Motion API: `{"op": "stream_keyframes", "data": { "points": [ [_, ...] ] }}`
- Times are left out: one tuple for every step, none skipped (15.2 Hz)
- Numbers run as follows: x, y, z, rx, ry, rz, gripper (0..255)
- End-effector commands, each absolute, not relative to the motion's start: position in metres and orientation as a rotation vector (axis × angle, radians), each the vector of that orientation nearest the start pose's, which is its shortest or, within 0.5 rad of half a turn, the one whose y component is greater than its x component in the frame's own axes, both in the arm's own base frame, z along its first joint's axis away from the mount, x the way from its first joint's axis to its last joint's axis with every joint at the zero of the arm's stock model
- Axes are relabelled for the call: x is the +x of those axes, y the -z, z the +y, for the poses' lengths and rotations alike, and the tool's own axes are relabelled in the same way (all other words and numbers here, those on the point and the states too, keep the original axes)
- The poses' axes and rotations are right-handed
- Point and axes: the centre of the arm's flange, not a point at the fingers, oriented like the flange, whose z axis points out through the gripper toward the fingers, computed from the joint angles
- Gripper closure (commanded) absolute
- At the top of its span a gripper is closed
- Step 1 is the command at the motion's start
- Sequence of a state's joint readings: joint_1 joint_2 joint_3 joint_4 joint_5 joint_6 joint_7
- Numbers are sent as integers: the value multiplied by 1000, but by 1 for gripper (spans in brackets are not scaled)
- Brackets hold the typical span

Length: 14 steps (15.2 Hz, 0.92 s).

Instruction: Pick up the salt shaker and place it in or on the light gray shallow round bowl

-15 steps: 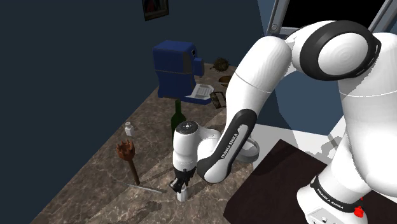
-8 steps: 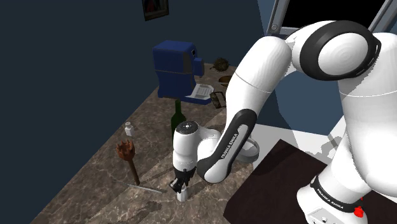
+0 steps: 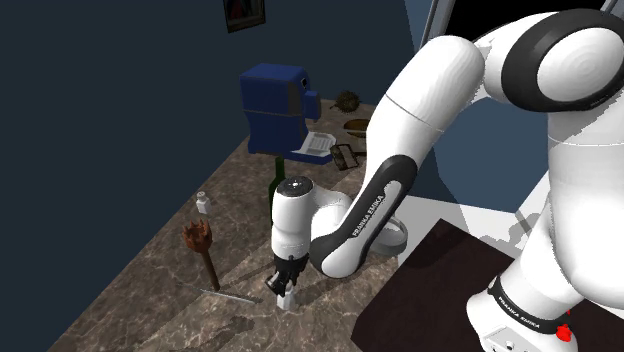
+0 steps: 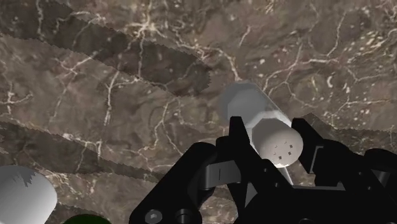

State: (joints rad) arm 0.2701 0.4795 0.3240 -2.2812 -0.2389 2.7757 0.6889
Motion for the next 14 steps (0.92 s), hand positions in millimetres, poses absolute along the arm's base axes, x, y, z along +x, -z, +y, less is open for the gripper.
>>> {"op": "stream_keyframes", "data": {
  "points": [
    [431, -169, 314, -3062, 14, -136, 255],
    [431, -174, 314, -3062, 14, -136, 255],
    [431, -179, 314, -3062, 14, -136, 255],
    [431, -185, 314, -3062, 14, -136, 255],
    [431, -190, 314, -3062, 14, -136, 255],
    [431, -195, 314, -3062, 14, -136, 255],
    [431, -200, 314, -3062, 14, -136, 255],
    [431, -206, 314, -3062, 14, -136, 255],
    [431, -211, 314, -3062, 14, -136, 255],
    [431, -216, 314, -3062, 14, -136, 255],
    [431, -222, 314, -3062, 14, -136, 255],
    [431, -227, 314, -3062, 14, -136, 255],
    [431, -232, 314, -3062, 14, -136, 255],
    [431, -237, 314, -3062, 14, -136, 255]
  ]
}}
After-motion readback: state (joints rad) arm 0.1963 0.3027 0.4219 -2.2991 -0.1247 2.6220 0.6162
